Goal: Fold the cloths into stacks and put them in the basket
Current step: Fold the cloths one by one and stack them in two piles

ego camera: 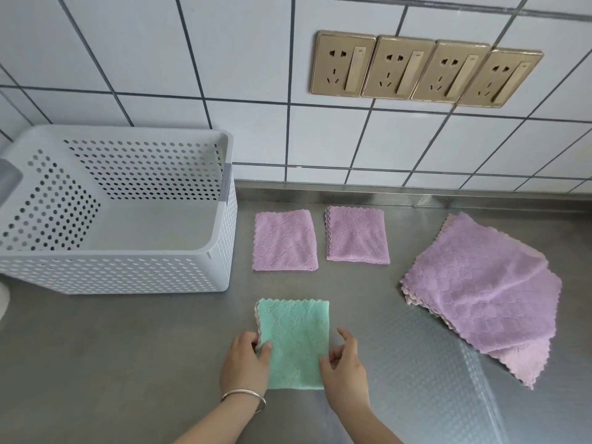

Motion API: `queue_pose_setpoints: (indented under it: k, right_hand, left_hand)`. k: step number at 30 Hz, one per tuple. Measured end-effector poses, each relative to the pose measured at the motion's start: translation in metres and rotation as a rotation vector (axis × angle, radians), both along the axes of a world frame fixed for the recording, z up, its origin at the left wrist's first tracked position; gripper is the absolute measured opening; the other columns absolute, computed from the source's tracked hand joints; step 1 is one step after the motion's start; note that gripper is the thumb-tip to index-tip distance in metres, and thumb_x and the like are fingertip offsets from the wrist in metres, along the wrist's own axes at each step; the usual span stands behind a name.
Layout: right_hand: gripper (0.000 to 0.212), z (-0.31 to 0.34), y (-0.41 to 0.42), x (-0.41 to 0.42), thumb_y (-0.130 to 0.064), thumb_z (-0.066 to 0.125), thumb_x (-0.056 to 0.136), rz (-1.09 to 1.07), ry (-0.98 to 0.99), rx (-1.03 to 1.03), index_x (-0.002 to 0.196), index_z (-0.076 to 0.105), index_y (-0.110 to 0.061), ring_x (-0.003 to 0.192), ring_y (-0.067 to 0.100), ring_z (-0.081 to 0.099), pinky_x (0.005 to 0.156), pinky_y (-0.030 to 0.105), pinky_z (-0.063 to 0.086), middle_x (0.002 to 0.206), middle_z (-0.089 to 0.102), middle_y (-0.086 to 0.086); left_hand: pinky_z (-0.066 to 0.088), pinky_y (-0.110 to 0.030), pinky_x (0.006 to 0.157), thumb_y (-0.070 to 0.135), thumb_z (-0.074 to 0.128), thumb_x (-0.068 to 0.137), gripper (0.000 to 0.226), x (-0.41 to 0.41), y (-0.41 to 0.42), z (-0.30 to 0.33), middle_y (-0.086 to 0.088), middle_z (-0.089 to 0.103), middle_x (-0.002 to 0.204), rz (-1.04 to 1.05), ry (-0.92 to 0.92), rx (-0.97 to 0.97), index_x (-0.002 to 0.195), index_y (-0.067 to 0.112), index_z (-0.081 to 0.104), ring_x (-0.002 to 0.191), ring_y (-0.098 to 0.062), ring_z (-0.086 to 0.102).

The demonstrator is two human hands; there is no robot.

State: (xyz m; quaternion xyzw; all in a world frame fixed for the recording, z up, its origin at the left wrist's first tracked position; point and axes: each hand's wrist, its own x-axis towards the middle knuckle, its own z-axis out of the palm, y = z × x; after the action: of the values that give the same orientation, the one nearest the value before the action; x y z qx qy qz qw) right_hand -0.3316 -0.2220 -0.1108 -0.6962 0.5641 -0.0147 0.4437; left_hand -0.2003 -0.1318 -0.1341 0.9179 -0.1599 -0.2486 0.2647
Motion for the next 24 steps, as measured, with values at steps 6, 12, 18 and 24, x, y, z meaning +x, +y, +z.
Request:
queue_pose_setpoints:
  k: [6, 12, 18, 24]
  right_hand:
    - [0.054, -0.001, -0.009, 0.005, -0.013, 0.054, 0.087, 0.013, 0.011, 0.054, 0.136, 0.033, -0.021, 0.066, 0.004, 0.052, 0.051, 0.017, 0.038, 0.073, 0.052, -0.007]
    - [0.042, 0.008, -0.016, 0.003, -0.008, 0.056, 0.086, 0.014, -0.070, 0.045, 0.125, 0.045, -0.020, 0.067, 0.006, 0.054, 0.054, 0.014, 0.044, 0.074, 0.055, -0.006]
    - [0.035, 0.040, -0.057, 0.031, -0.002, 0.060, 0.083, -0.031, -0.289, -0.127, 0.106, 0.049, -0.026, 0.074, -0.004, 0.055, 0.059, 0.004, 0.039, 0.077, 0.057, -0.009]
    - [0.034, 0.050, -0.120, 0.101, -0.002, 0.056, 0.085, -0.015, -0.449, -0.160, 0.108, 0.046, -0.025, 0.063, 0.001, 0.049, 0.061, 0.010, 0.040, 0.076, 0.050, -0.010]
  left_hand:
    - [0.033, -0.028, 0.064, 0.017, 0.067, 0.078, 0.044, 0.010, -0.006, 0.003, 0.001, 0.045, 0.079, -0.001, 0.029, -0.072, 0.063, 0.032, 0.029, 0.071, -0.022, 0.044]
    - [0.035, -0.030, 0.060, 0.014, 0.068, 0.078, 0.034, 0.013, -0.016, 0.015, 0.004, 0.050, 0.062, 0.154, 0.166, -0.125, 0.064, 0.026, 0.038, 0.065, -0.025, 0.048]
    - [0.033, -0.030, 0.060, 0.015, 0.067, 0.079, 0.031, 0.043, -0.055, 0.057, 0.007, 0.047, 0.061, 0.195, 0.114, -0.340, 0.066, 0.027, 0.041, 0.060, -0.017, 0.044]
    - [0.028, -0.016, 0.056, 0.012, 0.058, 0.087, 0.015, 0.086, -0.113, 0.082, 0.015, 0.044, 0.073, 0.283, -0.019, -0.529, 0.091, 0.013, 0.044, 0.066, 0.001, 0.043]
